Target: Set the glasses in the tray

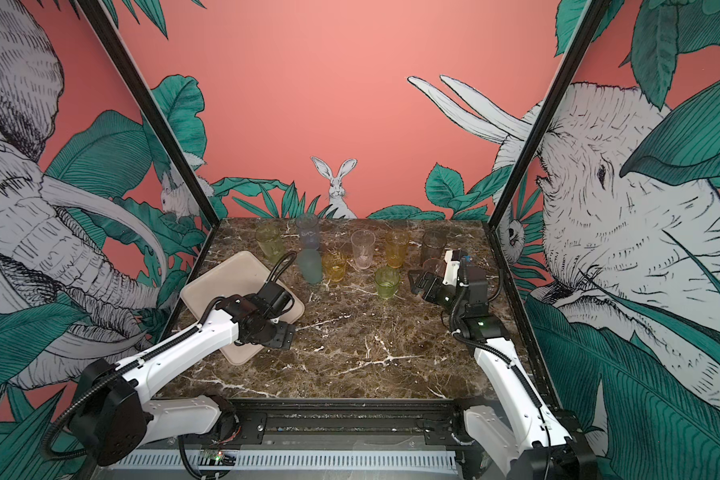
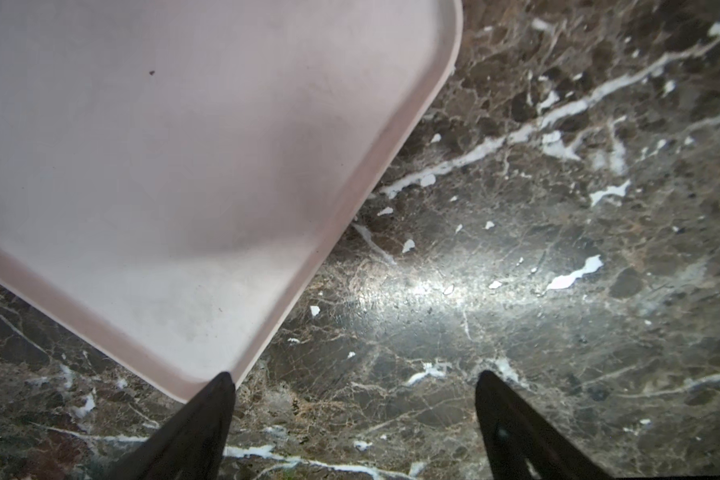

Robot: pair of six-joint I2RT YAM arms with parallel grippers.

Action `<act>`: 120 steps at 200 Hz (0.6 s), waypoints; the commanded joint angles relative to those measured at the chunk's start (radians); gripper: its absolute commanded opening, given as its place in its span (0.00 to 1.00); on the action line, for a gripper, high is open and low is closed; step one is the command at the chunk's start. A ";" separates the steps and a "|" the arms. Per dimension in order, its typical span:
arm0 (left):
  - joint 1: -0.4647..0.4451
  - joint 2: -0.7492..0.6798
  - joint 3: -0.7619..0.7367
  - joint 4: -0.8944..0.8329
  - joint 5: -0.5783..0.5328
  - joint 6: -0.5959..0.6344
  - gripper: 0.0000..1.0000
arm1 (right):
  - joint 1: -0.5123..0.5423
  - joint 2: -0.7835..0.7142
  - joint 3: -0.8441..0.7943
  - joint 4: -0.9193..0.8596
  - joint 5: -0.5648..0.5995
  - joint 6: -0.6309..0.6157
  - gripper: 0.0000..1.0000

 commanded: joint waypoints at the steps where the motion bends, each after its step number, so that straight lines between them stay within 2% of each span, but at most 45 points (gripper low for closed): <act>1: -0.026 0.027 -0.021 -0.020 -0.035 -0.041 0.91 | 0.010 0.007 0.005 0.070 -0.018 0.026 0.99; 58: -0.022 0.092 -0.085 0.105 -0.070 -0.076 0.85 | 0.021 0.003 0.005 0.098 -0.031 0.046 0.99; 78: 0.014 0.113 -0.091 0.138 -0.056 -0.062 0.83 | 0.027 0.000 -0.001 0.101 -0.031 0.049 0.99; 94: 0.051 0.131 -0.096 0.154 -0.037 -0.051 0.77 | 0.031 0.001 -0.003 0.104 -0.031 0.049 0.99; 120: 0.088 0.133 -0.113 0.184 -0.013 -0.032 0.76 | 0.035 0.006 -0.003 0.104 -0.030 0.049 0.99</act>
